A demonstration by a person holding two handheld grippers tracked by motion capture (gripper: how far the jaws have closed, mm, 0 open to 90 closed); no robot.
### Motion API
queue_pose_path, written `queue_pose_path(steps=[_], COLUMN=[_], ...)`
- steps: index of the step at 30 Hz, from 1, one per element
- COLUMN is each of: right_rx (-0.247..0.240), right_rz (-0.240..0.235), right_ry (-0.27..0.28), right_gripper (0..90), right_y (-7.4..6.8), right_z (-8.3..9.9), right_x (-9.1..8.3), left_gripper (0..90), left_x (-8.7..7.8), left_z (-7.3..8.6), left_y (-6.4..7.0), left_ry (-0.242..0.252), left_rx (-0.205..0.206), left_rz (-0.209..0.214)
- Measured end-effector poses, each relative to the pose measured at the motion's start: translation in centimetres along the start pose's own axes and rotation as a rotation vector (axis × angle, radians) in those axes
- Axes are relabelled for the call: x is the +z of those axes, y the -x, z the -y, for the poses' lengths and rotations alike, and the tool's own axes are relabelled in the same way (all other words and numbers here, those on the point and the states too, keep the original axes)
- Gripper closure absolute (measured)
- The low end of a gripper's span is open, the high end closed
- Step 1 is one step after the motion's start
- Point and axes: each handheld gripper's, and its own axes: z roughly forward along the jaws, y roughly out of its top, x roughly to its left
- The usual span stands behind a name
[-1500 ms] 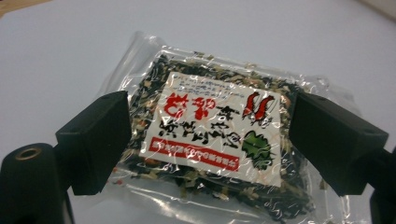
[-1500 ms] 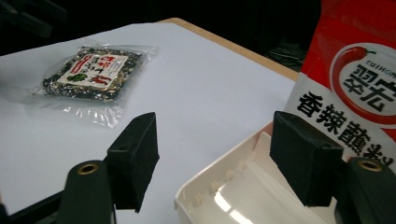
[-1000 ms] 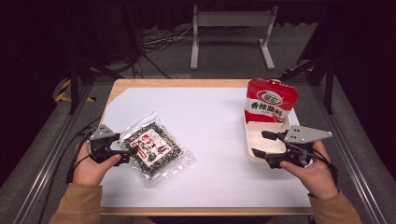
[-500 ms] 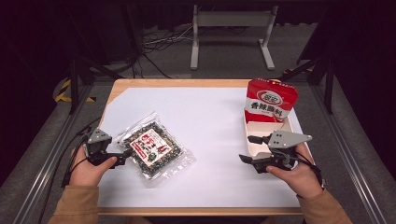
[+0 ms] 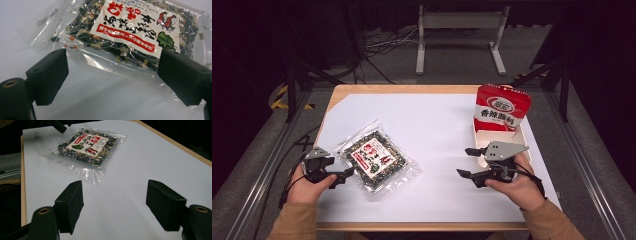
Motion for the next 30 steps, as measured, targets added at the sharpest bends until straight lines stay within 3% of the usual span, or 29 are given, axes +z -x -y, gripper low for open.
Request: queue_pose_path(steps=[8, 11, 14, 23, 26, 30], right_rx=[-0.024, -0.037, -0.051, -0.072, -0.08, -0.056], right_rz=[-0.032, -0.044, -0.059, -0.08, -0.105, -0.122], right_ry=[-0.007, -0.014, -0.019, -0.029, -0.033, -0.019], right_gripper=[29.9, 29.6, 29.3, 29.2, 39.3, 41.4], right_y=[-0.5, -0.8, -1.2, -1.9, -2.2, -2.0], right_z=[-0.7, -1.0, -1.3, -1.7, -2.2, -2.5], right_x=[1.6, 2.2, 2.8, 4.1, 5.0, 6.1], left_gripper=[16.5, 18.4, 20.6, 19.2, 18.9, 18.8], left_x=[0.5, 0.5, 0.6, 1.1, 0.9, 0.7], left_z=[0.9, 1.0, 1.1, 1.1, 1.1, 1.1], left_y=[0.3, 0.4, 0.5, 0.6, 0.5, 0.4], left_ry=[-0.07, -0.074, -0.069, -0.086, -0.078, -0.068], left_rx=[-0.05, -0.044, -0.065, -0.059, -0.073, -0.078], left_rz=[0.052, 0.063, 0.098, 0.097, 0.101, 0.101])
